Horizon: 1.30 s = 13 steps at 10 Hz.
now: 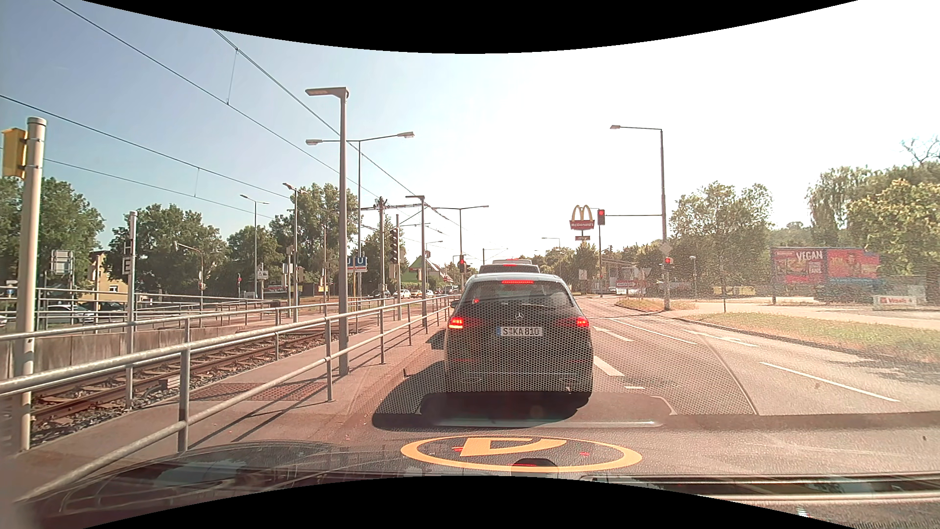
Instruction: Follow the waypoints while adhering to traffic rules and regulations
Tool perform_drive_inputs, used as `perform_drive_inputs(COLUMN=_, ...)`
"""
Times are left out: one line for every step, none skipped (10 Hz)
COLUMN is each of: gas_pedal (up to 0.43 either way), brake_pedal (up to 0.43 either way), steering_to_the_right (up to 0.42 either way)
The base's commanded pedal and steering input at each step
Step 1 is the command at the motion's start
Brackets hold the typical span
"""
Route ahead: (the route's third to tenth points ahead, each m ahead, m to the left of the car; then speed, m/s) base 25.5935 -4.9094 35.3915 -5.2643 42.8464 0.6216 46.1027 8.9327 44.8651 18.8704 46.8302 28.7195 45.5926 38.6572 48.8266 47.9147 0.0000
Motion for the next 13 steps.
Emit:
perform_drive_inputs(gas_pedal=0.0, brake_pedal=0.238, steering_to_the_right=0.006)
perform_drive_inputs(gas_pedal=0.0, brake_pedal=0.238, steering_to_the_right=0.006)
perform_drive_inputs(gas_pedal=0.0, brake_pedal=0.238, steering_to_the_right=0.006)
perform_drive_inputs(gas_pedal=0.0, brake_pedal=0.238, steering_to_the_right=0.006)
perform_drive_inputs(gas_pedal=0.0, brake_pedal=0.238, steering_to_the_right=0.006)
perform_drive_inputs(gas_pedal=0.0, brake_pedal=0.238, steering_to_the_right=0.006)
perform_drive_inputs(gas_pedal=0.0, brake_pedal=0.238, steering_to_the_right=0.006)
perform_drive_inputs(gas_pedal=0.0, brake_pedal=0.238, steering_to_the_right=0.006)
perform_drive_inputs(gas_pedal=0.0, brake_pedal=0.238, steering_to_the_right=0.006)
perform_drive_inputs(gas_pedal=0.0, brake_pedal=0.238, steering_to_the_right=0.006)
perform_drive_inputs(gas_pedal=0.0, brake_pedal=0.238, steering_to_the_right=0.006)
perform_drive_inputs(gas_pedal=0.0, brake_pedal=0.238, steering_to_the_right=0.006)
perform_drive_inputs(gas_pedal=0.0, brake_pedal=0.238, steering_to_the_right=0.006)
